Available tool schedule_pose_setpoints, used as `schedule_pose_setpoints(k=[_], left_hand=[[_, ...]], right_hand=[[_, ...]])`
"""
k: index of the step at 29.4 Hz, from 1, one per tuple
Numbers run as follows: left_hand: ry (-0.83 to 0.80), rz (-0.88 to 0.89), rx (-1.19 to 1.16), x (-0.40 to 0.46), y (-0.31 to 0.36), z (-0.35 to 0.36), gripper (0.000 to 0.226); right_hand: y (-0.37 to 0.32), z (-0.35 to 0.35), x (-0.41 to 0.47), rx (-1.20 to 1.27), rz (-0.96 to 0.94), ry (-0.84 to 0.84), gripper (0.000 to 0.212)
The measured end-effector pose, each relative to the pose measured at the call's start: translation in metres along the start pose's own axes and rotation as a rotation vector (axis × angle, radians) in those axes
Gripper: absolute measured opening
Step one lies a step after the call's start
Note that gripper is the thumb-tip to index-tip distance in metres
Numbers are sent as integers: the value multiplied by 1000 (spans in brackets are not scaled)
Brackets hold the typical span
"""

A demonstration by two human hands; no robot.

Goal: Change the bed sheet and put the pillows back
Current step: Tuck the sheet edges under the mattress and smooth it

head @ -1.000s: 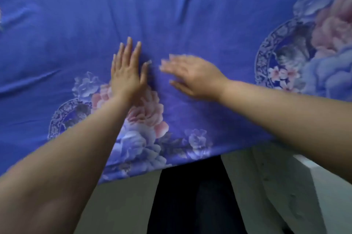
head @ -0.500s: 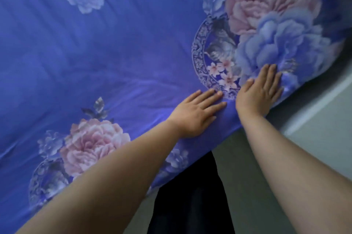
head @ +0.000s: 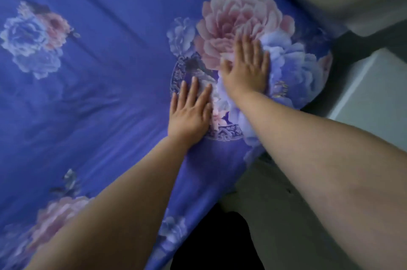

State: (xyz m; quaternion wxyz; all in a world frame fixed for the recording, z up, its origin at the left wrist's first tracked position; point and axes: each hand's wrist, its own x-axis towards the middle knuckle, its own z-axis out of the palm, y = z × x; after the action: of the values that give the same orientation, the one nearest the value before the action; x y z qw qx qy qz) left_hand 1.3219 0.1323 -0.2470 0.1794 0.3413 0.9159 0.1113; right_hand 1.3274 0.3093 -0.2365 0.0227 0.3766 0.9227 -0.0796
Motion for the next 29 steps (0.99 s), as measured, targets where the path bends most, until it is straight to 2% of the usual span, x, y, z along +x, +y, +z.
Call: schedule_pose_setpoints(k=[2,5,6,7,9,10,13,15,16,18,21,23,25,27,29], left_hand=[[-35,108,4,-4,29,7,52],[-155,306,-19,-28,54,5,52],[-178,356,-54,-39,60,2,51],[-178,363,-102,-53,60,-3,49],[-62,207,-187,-83,45,-15,47],[23,41,-211,-96,27,-20,48],[202,-525,-174,-143,-52,-35,53],[204,-753,-119,-187,-102,-40,55],[154,-788,-78,-216,-125,-39,55],[8,-743,20,-263,-156,-30,57],[-106,-821,8,-342,-206,-6,59],[-102,-945,-60,-401,-231,13,61],[-54,-1087,-114,-470,-236,32,64],[-3,-1231,-149,-544,-231,45,66],[0,-1356,-206,-603,-223,48,65]], right_hand=[[57,-8,-17,71,260,64,62],[98,-19,-51,313,694,17,59],[101,-23,-60,352,771,2,58],[97,-30,-67,328,753,5,58],[75,-46,-73,199,459,64,59],[55,-52,-72,170,254,65,58],[-31,-47,-73,172,-303,-104,58],[-98,-31,-90,235,-480,-272,61],[-130,-21,-108,268,-505,-353,63],[-168,0,-145,245,-489,-458,64],[-208,38,-226,39,-606,-547,65],[-224,60,-296,-85,-808,-574,66],[-230,71,-383,-144,-1145,-655,63],[-225,70,-477,-169,-1476,-815,58],[-217,58,-548,-191,-1708,-1062,49]])
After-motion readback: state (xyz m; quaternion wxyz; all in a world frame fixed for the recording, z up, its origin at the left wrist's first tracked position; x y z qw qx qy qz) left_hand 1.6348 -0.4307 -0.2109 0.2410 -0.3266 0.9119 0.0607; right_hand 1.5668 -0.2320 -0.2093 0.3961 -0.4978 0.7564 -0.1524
